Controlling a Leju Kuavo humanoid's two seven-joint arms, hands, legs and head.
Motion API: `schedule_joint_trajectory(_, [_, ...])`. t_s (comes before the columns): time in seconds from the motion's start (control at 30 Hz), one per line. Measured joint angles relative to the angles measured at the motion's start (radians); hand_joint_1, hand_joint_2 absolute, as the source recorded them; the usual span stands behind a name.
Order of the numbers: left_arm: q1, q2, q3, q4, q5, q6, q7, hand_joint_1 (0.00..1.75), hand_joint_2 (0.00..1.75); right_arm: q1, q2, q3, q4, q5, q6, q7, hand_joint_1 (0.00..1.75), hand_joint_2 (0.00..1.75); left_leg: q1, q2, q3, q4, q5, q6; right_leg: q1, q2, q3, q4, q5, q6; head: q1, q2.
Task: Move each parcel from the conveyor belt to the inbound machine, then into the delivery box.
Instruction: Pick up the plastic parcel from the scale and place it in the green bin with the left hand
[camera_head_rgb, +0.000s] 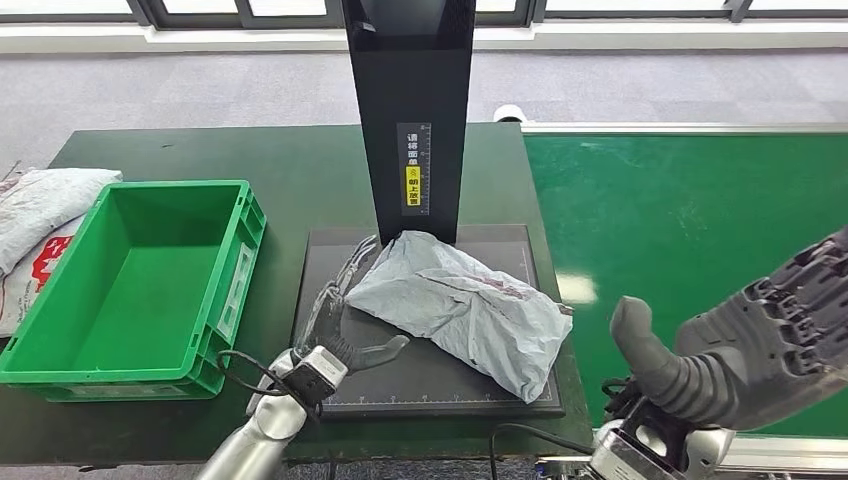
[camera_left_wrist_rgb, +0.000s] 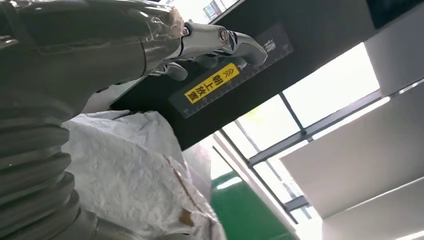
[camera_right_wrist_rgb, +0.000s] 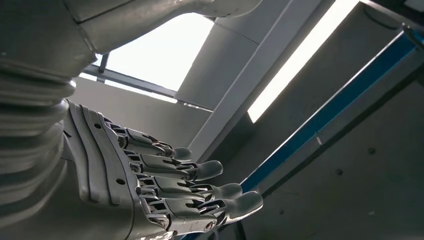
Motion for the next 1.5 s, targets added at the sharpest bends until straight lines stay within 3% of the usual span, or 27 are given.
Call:
schedule_joint_trajectory(0.27, [-0.072,-0.038,-0.032,0.137,-0.152,0.109,0.080,0.00,1.75,-0.002,0.005,0.004,-0.015,-0.019,0.004,0.000,0.00,1.75,0.000,0.000,0.000,0.000,0.000,0.000,0.000,0.000,0.001,0.000,0.000,0.000,0.000,0.000])
schedule_joint_trajectory(0.73, [-0.150,-0.101,-0.094,0.374,-0.283,0.175,0.204,0.00,1.75,-0.013,0.007,0.043,0.020,-0.027,0.007,0.000,0.00,1.75,0.000,-0.001,-0.001,0.000,0.000,0.000,0.000,-0.001,0.001,0.000,0.000,0.000,0.000,0.000])
schedule_joint_trajectory(1.0, [-0.231,-0.107,-0.248,0.501,-0.318,0.236,0.378,0.00,1.75,-0.020,0.008,0.060,0.049,-0.025,0.007,0.000,0.00,1.75,0.000,-0.001,-0.001,0.000,0.000,0.000,0.000,-0.001,0.001,0.000,0.000,0.000,0.000,0.000])
schedule_joint_trajectory(1.13, [-0.260,-0.107,-0.352,0.552,-0.353,0.264,0.457,1.73,1.75,-0.021,0.008,0.061,0.059,-0.026,0.007,0.000,0.00,1.75,0.000,-0.002,-0.001,0.000,0.000,0.000,0.000,-0.001,0.001,0.000,0.000,0.000,0.000,0.000])
schedule_joint_trajectory(1.3, [-0.286,-0.107,-0.453,0.589,-0.364,0.270,0.508,1.75,1.75,-0.022,0.008,0.061,0.070,-0.030,0.007,0.000,0.00,1.75,0.000,-0.002,-0.002,0.000,0.000,0.000,0.000,-0.001,0.001,0.000,0.000,0.000,0.000,0.000])
schedule_joint_trajectory(1.5, [-0.308,-0.106,-0.507,0.615,-0.366,0.276,0.522,1.75,1.75,-0.023,0.008,0.061,0.078,-0.031,0.007,0.000,0.00,1.75,0.000,-0.002,-0.002,0.000,0.000,0.000,0.000,-0.001,0.001,0.000,0.000,0.000,0.000,0.000])
